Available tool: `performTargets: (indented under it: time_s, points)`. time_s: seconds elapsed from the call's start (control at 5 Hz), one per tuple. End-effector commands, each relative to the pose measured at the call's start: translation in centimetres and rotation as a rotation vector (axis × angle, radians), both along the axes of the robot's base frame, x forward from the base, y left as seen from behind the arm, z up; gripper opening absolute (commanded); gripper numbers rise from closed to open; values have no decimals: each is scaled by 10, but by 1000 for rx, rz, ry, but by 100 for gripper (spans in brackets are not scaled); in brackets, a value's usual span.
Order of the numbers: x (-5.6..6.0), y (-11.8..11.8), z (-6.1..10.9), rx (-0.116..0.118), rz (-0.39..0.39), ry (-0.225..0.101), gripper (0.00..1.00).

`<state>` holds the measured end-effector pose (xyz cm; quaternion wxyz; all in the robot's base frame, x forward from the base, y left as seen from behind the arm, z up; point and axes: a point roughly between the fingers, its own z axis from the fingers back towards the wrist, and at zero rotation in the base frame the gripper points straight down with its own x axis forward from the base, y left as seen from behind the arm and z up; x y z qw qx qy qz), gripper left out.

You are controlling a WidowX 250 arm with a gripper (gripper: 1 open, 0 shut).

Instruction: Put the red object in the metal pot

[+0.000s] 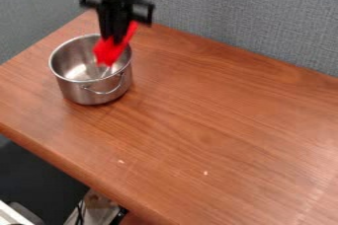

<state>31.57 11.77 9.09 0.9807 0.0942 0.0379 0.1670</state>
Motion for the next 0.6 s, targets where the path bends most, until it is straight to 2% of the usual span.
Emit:
performTargets:
  time_s: [0.0, 0.4]
  points:
    - [-5, -18, 24, 18, 59, -119, 0]
    - [10, 22, 15, -38, 102, -155, 0]
